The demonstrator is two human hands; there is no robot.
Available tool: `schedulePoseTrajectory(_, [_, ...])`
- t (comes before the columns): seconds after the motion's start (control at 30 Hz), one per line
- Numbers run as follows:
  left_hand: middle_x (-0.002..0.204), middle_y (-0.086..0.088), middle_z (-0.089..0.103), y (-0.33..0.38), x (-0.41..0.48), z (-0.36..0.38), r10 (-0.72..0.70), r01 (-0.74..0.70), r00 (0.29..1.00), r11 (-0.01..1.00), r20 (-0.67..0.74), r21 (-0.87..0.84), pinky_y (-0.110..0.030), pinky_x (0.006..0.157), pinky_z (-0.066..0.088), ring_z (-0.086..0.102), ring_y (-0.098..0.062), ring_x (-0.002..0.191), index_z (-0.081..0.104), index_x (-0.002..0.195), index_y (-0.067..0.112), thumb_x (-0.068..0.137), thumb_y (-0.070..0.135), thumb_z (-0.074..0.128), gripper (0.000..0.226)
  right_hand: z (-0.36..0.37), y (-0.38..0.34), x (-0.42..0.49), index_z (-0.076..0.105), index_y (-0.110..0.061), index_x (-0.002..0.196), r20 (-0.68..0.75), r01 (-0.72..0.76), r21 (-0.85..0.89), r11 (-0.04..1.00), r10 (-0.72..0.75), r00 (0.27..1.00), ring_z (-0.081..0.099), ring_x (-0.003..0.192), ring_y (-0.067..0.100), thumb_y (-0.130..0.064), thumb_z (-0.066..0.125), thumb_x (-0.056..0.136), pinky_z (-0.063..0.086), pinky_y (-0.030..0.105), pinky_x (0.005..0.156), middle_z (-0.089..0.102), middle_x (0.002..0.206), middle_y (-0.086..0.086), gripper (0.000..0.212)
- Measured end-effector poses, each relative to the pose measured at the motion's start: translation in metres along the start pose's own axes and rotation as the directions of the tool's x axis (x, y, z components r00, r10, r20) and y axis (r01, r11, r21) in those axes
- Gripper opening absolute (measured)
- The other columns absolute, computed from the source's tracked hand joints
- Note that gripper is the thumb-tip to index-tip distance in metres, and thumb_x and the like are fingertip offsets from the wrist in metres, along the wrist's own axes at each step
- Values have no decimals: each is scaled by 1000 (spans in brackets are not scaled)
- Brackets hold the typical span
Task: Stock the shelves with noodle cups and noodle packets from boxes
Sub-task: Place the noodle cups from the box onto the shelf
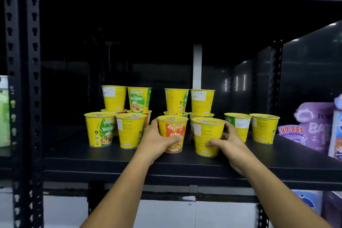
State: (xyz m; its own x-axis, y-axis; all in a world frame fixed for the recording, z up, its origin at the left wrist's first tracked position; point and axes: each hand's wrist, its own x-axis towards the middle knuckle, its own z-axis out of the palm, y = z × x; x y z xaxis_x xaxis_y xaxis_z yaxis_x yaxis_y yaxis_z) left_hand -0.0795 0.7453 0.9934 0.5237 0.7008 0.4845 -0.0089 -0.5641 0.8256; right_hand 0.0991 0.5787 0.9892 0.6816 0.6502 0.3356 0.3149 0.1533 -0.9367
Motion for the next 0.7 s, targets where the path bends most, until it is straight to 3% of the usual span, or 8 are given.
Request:
schedulePoseTrajectory(0.13, [118, 15, 61, 1, -1, -1, -29, 30, 1000, 999, 10, -15, -35, 92, 55, 62, -5, 105, 44, 140, 34, 71, 37, 94, 85, 1, 3, 1, 29, -29, 155, -15, 29, -50, 998, -30, 999, 63, 110, 20, -9, 87, 76, 54, 45, 98, 61, 129, 5, 100])
schedulePoseTrajectory(0.33, [132, 3, 62, 2, 1, 1, -61, 61, 998, 998, 15, -22, -47, 103, 54, 63, -17, 117, 32, 153, 32, 69, 37, 95, 105, 3, 2, -1, 42, -27, 145, -50, 95, -137, 986, -103, 993, 61, 101, 11, -19, 90, 76, 52, 34, 90, 61, 115, -8, 84])
schedulePoseTrajectory(0.47, [132, 0, 62, 0, 2, 2, -71, 71, 997, 997, 14, -23, -49, 105, 53, 63, -18, 118, 32, 153, 34, 68, 40, 95, 106, 4, 2, -1, 44, -34, 128, -71, 132, -219, 967, -151, 986, 54, 94, 6, -25, 89, 78, 45, 28, 85, 53, 100, -19, 68])
schedulePoseTrajectory(0.7, [119, 8, 64, -1, 3, 2, -55, 56, 998, 998, 36, -37, -42, 102, 54, 64, -14, 114, 41, 150, 31, 77, 38, 89, 88, 11, 7, 3, 50, -27, 134, -103, 117, -323, 939, -157, 982, 62, 105, 15, -38, 89, 77, 50, 33, 87, 65, 120, -4, 70])
